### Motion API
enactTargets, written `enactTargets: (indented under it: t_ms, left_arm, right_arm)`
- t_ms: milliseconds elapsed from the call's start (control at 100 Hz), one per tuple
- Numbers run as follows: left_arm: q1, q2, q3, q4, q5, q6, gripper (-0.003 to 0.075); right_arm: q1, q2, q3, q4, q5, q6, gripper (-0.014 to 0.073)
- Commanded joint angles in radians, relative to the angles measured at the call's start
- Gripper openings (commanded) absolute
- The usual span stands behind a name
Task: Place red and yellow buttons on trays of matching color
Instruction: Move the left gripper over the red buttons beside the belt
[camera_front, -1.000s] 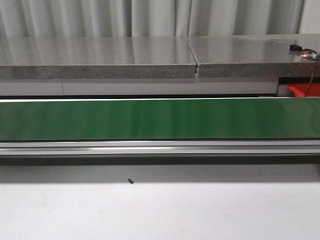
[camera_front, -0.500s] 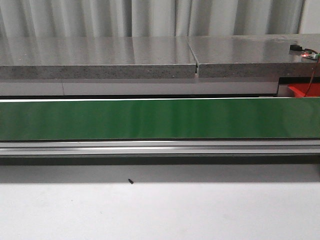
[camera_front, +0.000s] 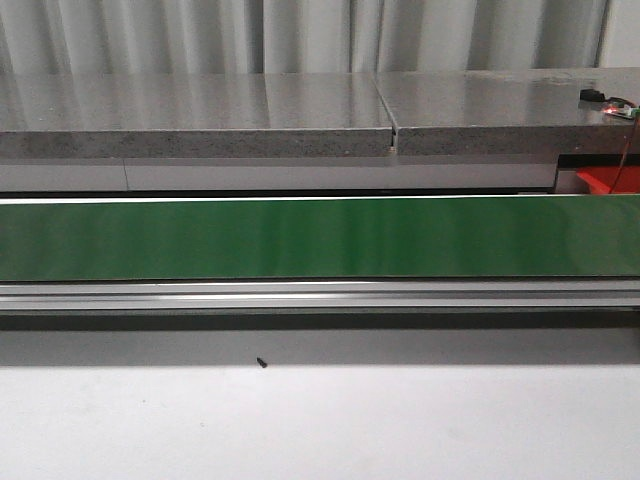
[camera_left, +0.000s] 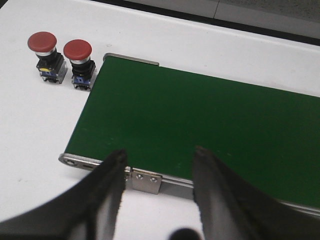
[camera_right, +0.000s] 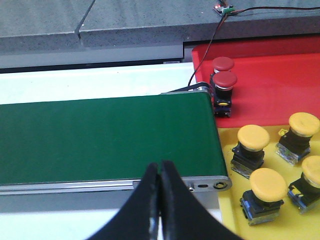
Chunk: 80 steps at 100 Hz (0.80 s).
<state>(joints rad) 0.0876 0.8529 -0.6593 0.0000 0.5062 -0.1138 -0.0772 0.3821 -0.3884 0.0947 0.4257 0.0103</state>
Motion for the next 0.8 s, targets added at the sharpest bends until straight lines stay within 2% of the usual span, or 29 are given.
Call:
enactTargets:
  t_ms: [0, 90, 280, 350, 660, 790]
  left_arm:
    - [0.002, 0.049, -0.077, 0.008, -0.079, -0.007, 0.0506]
    - [0.004, 0.113, -0.137, 0.008, -0.076, -0.009, 0.0554]
    - [0.047, 0.235, -0.285, 0.000, -0.030, -0.012, 0.0556]
    - [0.079, 0.282, -0.341, 0.000, -0.007, -0.054, 0.0556]
    - [0.225, 0.533, -0.609, 0.000, 0.233, -0.080, 0.0556]
    - [0.278, 0.633, -0.704, 0.000, 0.279, -0.097, 0.0552]
  right_arm:
    - [0.000, 0.004, -0.024, 0.003, -0.079, -0.010, -0.0067]
    - [0.000, 0.004, -0.024, 0.003, -0.079, -0.010, -0.0067]
    - [0.000, 0.004, -0.024, 0.003, -0.079, -0.010, -0.0067]
    - [0.000, 0.004, -0.024, 0.003, -0.079, -0.010, -0.0067]
    - [0.000, 0.004, -0.024, 0.003, -0.079, -0.010, -0.0067]
    - [0.000, 0.004, -0.024, 0.003, -0.079, -0.010, -0.0067]
